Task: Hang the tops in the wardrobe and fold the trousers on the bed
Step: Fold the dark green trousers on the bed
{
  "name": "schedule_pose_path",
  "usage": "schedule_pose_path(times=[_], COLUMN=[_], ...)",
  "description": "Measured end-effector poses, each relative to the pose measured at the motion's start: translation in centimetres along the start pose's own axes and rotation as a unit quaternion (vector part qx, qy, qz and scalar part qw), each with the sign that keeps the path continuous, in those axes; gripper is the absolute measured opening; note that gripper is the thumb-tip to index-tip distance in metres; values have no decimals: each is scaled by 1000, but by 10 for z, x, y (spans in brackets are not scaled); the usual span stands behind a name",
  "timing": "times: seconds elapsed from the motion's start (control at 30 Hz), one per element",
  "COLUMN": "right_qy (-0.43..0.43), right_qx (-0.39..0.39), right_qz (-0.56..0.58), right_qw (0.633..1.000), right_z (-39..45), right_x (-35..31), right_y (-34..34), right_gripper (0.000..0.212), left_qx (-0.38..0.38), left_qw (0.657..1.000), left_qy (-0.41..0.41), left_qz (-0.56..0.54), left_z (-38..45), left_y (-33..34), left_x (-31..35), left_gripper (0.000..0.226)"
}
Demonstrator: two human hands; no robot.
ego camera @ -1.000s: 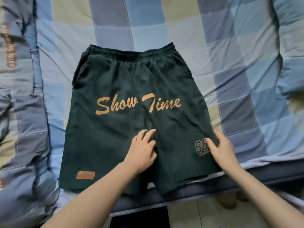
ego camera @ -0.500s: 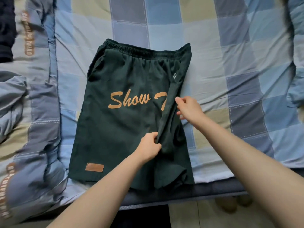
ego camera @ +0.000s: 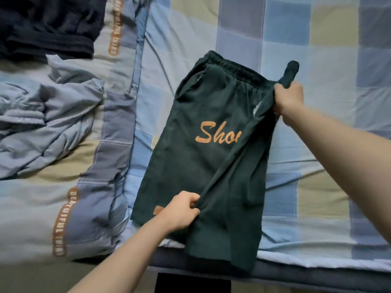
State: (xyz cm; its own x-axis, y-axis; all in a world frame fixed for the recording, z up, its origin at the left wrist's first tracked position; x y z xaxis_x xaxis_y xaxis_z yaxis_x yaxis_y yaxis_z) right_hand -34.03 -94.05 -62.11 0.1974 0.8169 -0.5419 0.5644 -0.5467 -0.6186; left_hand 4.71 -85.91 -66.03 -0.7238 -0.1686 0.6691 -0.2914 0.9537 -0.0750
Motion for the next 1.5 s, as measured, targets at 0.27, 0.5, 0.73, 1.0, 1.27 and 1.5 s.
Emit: schedule_pose_path(times=[0.27, 0.5, 0.73, 1.0, 1.27, 1.5], right_qy=[-73, -137, -122, 1, 138, 206], right_qx=[-73, -47, -280, 38, -219, -323], right_qz=[-15, -104, -80, -56, -10, -8], right_qw=[995, 984, 949, 998, 966, 924], right_z=[-51, -65, -91, -59, -112, -151], right_x=[-90, -124, -112, 62, 203, 251], right_y=[113, 166, 208, 42, 66, 41], right_gripper=[21, 42, 56, 27, 20, 38], left_qx=[297, 300, 283, 291, 354, 255], left_qw=[936, 931, 928, 924, 920, 955], left_qy=[-157, -172, -170, -71, -104, -119], left_qz=[105, 118, 170, 237, 132, 89], left_z=[-60, -59, -55, -22, -20, -23], left_y=[-125, -129, -128, -131, -150, -124], left_x=[-65, -86, -83, -56, -82, -114], left_gripper=[21, 21, 20, 20, 11, 23])
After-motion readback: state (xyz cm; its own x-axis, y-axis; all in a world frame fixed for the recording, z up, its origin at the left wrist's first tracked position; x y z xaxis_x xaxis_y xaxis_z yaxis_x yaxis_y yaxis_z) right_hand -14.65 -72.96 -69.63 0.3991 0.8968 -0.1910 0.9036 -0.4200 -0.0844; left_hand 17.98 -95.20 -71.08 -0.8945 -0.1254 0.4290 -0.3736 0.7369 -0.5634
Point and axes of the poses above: each hand's wrist, its own z-axis towards the middle knuckle, its own y-axis out of the palm, x = y × z, the point moved 9 cm from there along z, towards the middle knuckle, and after that the axes turned 10 degrees about y, right-handed, at the moved point
